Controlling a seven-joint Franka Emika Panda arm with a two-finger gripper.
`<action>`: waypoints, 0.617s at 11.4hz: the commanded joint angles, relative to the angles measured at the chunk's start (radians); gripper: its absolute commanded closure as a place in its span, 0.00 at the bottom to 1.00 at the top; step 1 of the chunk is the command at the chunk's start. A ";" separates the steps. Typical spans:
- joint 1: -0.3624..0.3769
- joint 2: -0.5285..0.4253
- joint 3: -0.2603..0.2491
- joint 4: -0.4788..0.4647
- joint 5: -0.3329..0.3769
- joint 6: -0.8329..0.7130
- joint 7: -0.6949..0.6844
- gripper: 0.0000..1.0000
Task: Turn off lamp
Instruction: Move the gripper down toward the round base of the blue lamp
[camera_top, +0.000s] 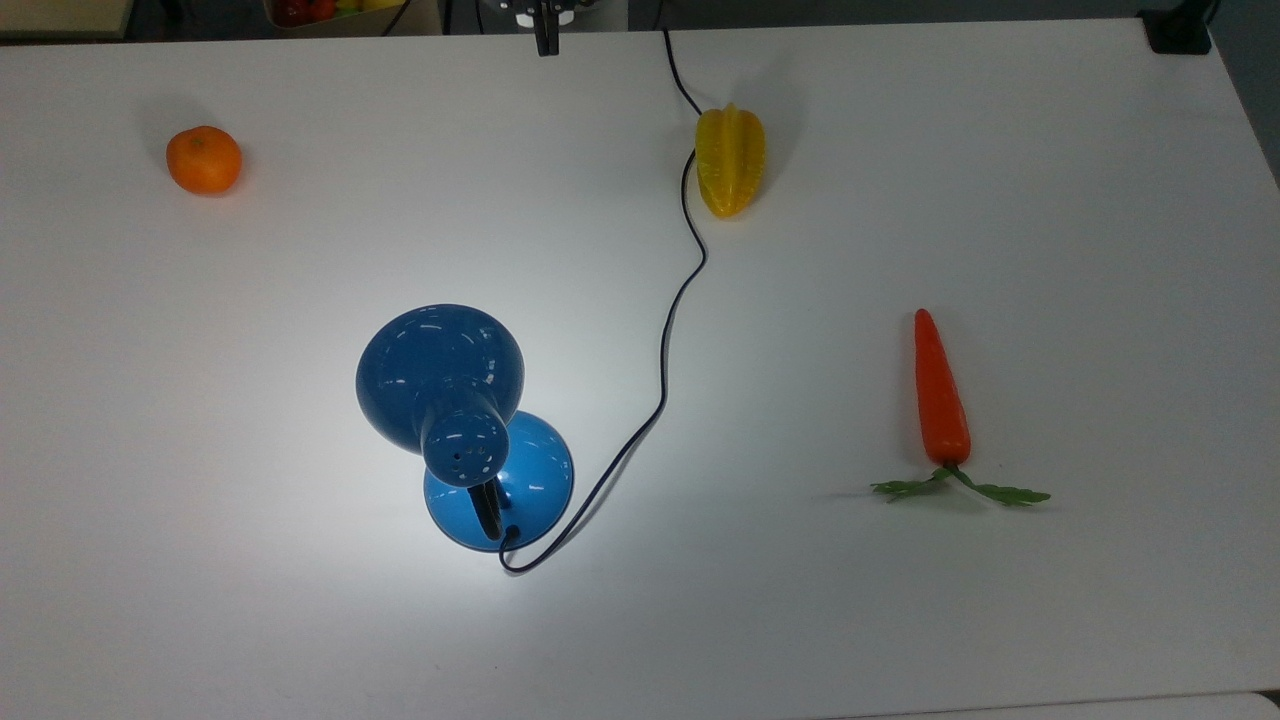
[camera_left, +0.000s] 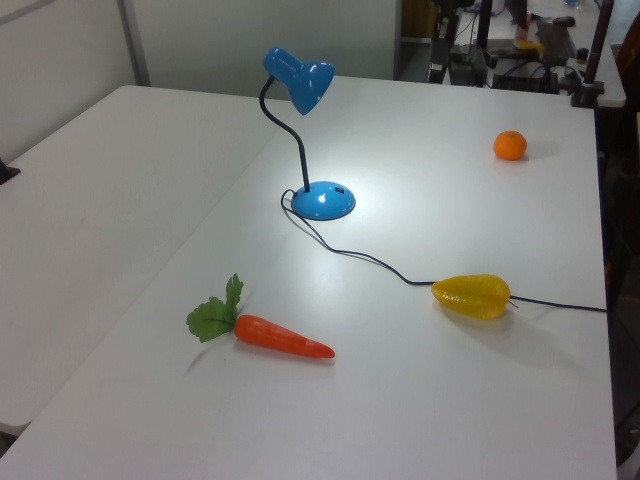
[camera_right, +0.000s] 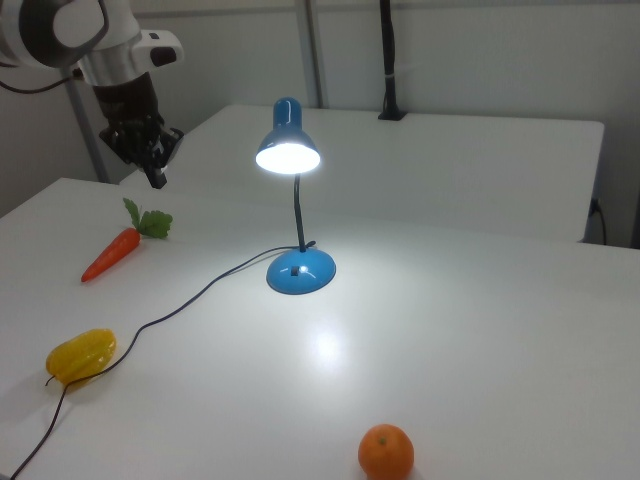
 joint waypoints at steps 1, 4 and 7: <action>0.012 -0.010 -0.017 -0.022 0.022 0.031 -0.026 1.00; 0.012 -0.011 -0.017 -0.024 0.022 0.025 -0.017 1.00; 0.012 -0.013 -0.014 -0.048 0.022 0.023 -0.025 1.00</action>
